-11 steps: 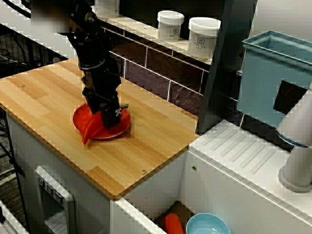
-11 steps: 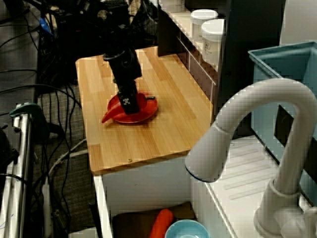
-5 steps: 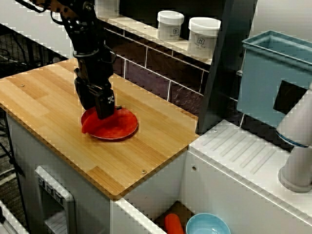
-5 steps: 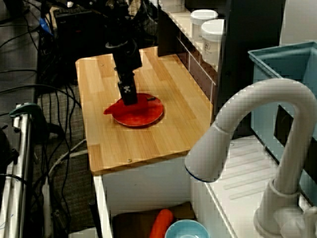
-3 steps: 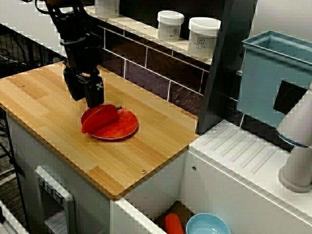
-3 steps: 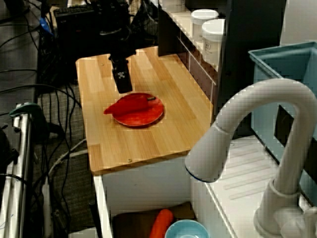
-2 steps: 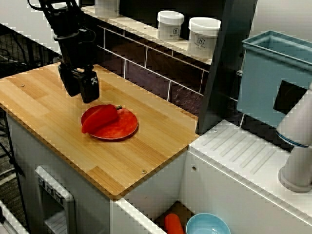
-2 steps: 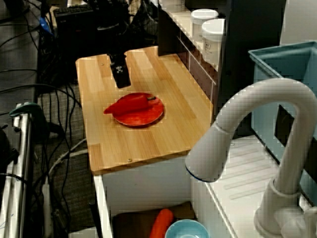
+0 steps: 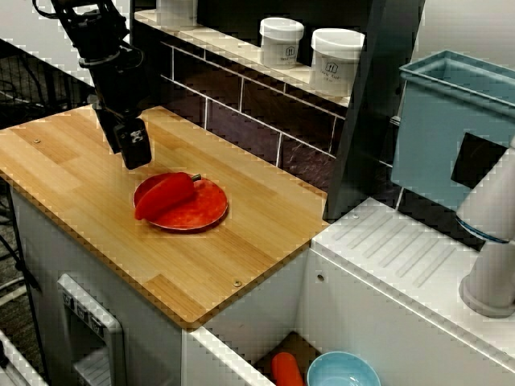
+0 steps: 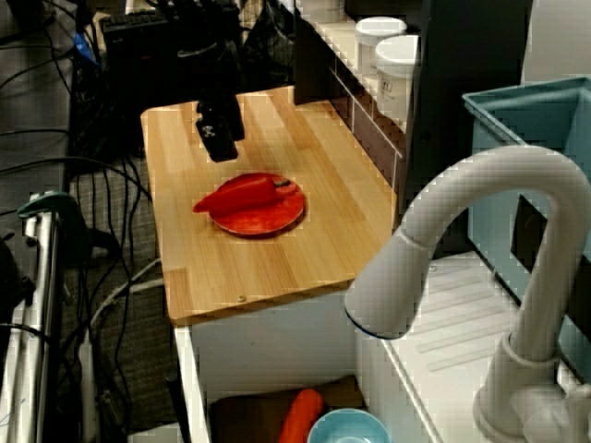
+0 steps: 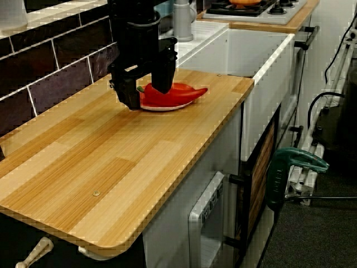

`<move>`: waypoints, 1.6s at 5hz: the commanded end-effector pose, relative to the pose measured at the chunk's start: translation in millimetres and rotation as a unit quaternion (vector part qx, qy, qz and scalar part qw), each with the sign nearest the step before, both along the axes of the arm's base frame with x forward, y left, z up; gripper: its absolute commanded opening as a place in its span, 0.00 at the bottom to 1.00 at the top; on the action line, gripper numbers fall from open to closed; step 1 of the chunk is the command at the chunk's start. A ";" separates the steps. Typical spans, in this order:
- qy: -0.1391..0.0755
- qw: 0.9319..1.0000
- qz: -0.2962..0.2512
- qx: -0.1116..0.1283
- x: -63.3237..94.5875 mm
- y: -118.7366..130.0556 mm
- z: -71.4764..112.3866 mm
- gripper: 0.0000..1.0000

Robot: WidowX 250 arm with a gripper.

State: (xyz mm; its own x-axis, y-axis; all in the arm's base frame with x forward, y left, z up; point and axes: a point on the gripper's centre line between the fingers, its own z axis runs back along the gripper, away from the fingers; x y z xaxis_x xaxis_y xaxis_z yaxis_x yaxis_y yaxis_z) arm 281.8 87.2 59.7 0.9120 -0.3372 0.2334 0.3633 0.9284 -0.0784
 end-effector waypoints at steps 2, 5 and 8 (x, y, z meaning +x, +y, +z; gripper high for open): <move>0.012 0.917 -0.382 0.117 11.2 -8.1 2.1 1.00; 0.025 0.868 -0.476 0.142 20.3 2.3 -6.9 1.00; 0.039 0.875 -0.463 0.134 22.9 -7.1 -21.4 1.00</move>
